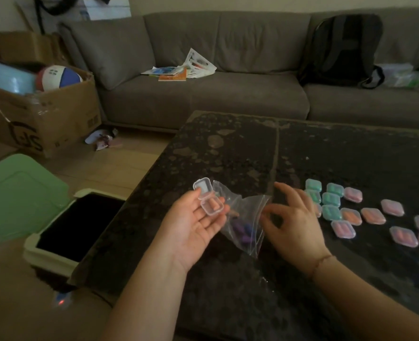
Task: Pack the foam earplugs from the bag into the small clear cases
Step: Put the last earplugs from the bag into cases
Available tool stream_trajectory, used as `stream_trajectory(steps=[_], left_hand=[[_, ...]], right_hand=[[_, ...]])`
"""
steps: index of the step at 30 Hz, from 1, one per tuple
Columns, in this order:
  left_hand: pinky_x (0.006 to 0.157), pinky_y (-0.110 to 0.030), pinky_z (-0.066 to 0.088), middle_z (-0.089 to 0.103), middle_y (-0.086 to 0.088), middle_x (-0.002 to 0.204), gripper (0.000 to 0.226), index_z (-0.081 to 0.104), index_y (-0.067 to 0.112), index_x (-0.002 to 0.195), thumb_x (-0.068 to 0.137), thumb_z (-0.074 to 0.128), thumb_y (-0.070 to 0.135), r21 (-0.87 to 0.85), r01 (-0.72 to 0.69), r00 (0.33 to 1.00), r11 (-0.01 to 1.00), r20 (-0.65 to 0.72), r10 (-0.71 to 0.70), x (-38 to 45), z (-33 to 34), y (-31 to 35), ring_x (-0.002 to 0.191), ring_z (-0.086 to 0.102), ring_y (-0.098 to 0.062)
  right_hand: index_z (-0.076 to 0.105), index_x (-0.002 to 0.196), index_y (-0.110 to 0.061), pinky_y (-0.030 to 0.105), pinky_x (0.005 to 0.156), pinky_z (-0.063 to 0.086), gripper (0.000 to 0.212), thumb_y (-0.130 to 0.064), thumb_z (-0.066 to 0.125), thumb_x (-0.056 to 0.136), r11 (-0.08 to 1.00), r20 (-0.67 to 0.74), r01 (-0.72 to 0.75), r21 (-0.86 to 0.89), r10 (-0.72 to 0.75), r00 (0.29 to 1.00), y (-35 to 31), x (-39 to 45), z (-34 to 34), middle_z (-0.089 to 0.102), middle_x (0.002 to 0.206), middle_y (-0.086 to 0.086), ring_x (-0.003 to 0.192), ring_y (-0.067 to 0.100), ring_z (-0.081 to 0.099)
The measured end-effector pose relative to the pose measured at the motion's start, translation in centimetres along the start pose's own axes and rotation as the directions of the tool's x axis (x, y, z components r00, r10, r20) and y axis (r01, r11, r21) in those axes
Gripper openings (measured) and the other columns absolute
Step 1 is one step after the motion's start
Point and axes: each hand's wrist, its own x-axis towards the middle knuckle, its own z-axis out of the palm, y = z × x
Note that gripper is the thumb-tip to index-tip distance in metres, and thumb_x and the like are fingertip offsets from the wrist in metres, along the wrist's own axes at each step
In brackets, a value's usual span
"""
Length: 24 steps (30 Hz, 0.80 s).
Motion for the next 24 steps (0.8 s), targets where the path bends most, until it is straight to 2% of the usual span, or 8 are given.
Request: stream_trajectory(steps=[4, 7, 9, 12, 15, 19, 21, 24], left_hand=[[0.093, -0.042, 0.057, 0.076, -0.018, 0.111, 0.038, 0.066, 0.003, 0.125, 0.103, 0.054, 0.032, 0.003, 0.022, 0.999, 1.0, -0.034, -0.022, 0.5, -0.2, -0.3, 0.104, 0.074, -0.031], [0.094, -0.042, 0.057, 0.076, -0.017, 0.112, 0.039, 0.064, 0.004, 0.127, 0.103, 0.053, 0.032, -0.002, 0.029, 0.998, 1.0, -0.046, -0.029, 0.5, -0.3, -0.3, 0.104, 0.073, -0.031], [0.095, -0.043, 0.056, 0.075, -0.017, 0.114, 0.039, 0.063, 0.004, 0.129, 0.103, 0.053, 0.033, 0.0, 0.035, 0.998, 0.999, -0.048, -0.035, 0.5, -0.2, -0.2, 0.105, 0.073, -0.03], [0.096, -0.042, 0.055, 0.076, -0.016, 0.113, 0.04, 0.063, 0.005, 0.13, 0.103, 0.053, 0.033, 0.015, 0.037, 0.998, 0.999, -0.045, -0.037, 0.5, -0.1, -0.1, 0.105, 0.073, -0.03], [0.096, -0.043, 0.056, 0.077, -0.016, 0.111, 0.04, 0.063, 0.005, 0.13, 0.103, 0.053, 0.033, 0.019, 0.028, 0.999, 0.999, -0.038, -0.027, 0.5, -0.2, 0.0, 0.103, 0.074, -0.029], [0.094, -0.042, 0.057, 0.079, -0.014, 0.104, 0.036, 0.066, 0.006, 0.122, 0.103, 0.053, 0.034, 0.017, 0.028, 1.0, 0.999, -0.004, -0.028, 0.2, 0.0, 0.0, 0.1, 0.076, -0.028], [0.095, -0.042, 0.057, 0.079, -0.015, 0.104, 0.036, 0.069, 0.005, 0.117, 0.103, 0.053, 0.034, 0.006, 0.043, 0.998, 0.999, 0.034, -0.043, -0.1, 0.4, -0.3, 0.102, 0.075, -0.029], [0.09, -0.041, 0.058, 0.078, -0.017, 0.106, 0.038, 0.071, 0.005, 0.117, 0.102, 0.053, 0.035, 0.018, 0.075, 0.993, 0.997, 0.092, -0.076, -0.6, 1.1, -1.1, 0.1, 0.076, -0.029]], right_hand=[[0.072, 0.103, -0.041, 0.045, 0.111, 0.029, 0.023, -0.051, 0.059, 0.087, 0.999, 0.134, -0.019, -0.032, 0.023, 0.991, -0.9, 1.1, 1.4, 0.011, 0.16, -0.008, 0.145, 0.024, 0.001], [0.066, 0.111, -0.049, 0.049, 0.112, 0.027, 0.03, -0.061, 0.054, 0.085, 0.999, 0.153, -0.047, -0.007, 0.048, 0.987, -1.6, 2.1, 2.2, 0.008, 0.16, -0.009, 0.144, 0.024, -0.002], [0.065, 0.11, -0.053, 0.051, 0.113, 0.025, 0.03, -0.064, 0.053, 0.085, 0.997, 0.159, -0.074, -0.02, 0.077, 0.984, -1.9, 2.6, 2.6, 0.01, 0.159, -0.01, 0.144, 0.025, -0.002], [0.069, 0.108, -0.046, 0.051, 0.113, 0.023, 0.036, -0.066, 0.053, 0.083, 0.994, 0.144, -0.099, -0.034, 0.103, 0.984, -2.3, 3.0, 3.1, 0.021, 0.157, -0.011, 0.144, 0.025, 0.002], [0.07, 0.107, -0.041, 0.05, 0.112, 0.027, 0.037, -0.064, 0.057, 0.082, 0.998, 0.11, -0.062, -0.006, 0.062, 0.992, -1.7, 3.0, 2.9, 0.027, 0.154, -0.013, 0.143, 0.023, 0.006], [0.068, 0.099, -0.042, 0.043, 0.107, 0.035, 0.026, -0.058, 0.055, 0.083, 0.998, 0.071, 0.036, -0.043, -0.032, 0.997, -0.1, 1.2, -0.9, 0.038, 0.148, -0.012, 0.139, 0.021, 0.022], [0.065, 0.095, -0.042, 0.035, 0.103, 0.041, 0.024, -0.055, 0.052, 0.08, 0.999, 0.08, 0.042, -0.029, -0.039, 0.996, 0.2, -0.2, -3.5, 0.05, 0.135, -0.013, 0.131, 0.013, 0.037], [0.059, 0.088, -0.042, 0.011, 0.073, 0.046, 0.01, -0.039, 0.065, 0.081, 0.984, 0.051, -0.055, 0.167, 0.047, 0.998, -0.3, -1.7, -6.9, 0.063, 0.098, -0.019, 0.092, -0.005, 0.058]])
